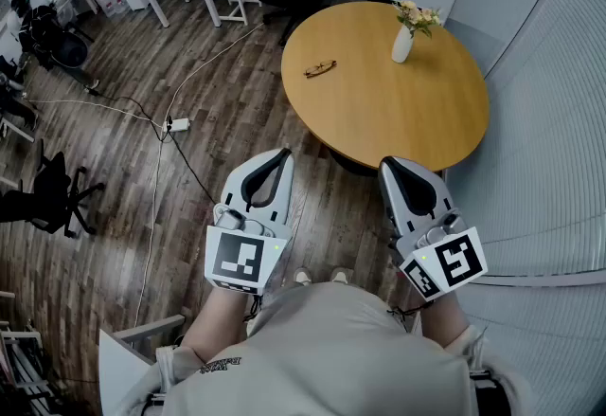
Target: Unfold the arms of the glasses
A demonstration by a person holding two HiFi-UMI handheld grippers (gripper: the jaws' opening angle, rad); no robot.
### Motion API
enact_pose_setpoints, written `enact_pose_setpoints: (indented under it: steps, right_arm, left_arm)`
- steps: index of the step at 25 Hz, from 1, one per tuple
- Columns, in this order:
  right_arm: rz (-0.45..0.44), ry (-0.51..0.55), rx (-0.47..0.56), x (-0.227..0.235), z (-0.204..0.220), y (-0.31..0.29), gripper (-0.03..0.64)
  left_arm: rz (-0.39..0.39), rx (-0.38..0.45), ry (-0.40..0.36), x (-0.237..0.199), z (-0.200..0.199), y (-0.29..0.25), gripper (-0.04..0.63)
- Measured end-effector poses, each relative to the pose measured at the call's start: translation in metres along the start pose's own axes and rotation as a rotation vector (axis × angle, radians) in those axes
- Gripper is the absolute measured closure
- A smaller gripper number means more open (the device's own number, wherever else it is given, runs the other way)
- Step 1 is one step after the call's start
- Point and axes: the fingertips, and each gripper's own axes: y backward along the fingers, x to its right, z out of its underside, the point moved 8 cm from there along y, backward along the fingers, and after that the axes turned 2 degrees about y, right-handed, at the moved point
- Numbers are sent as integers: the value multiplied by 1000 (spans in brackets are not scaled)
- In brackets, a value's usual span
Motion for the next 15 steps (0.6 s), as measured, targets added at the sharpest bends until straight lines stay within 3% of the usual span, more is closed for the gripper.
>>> enact_pose_setpoints:
  steps: [9, 15]
  right_arm:
    - [21, -27, 26, 15, 1, 12, 586]
    - [14, -30, 27, 19, 4, 19, 586]
  left_arm:
    - [15, -7, -43, 15, 7, -6, 574]
    - [16, -22, -31, 25, 8, -8, 574]
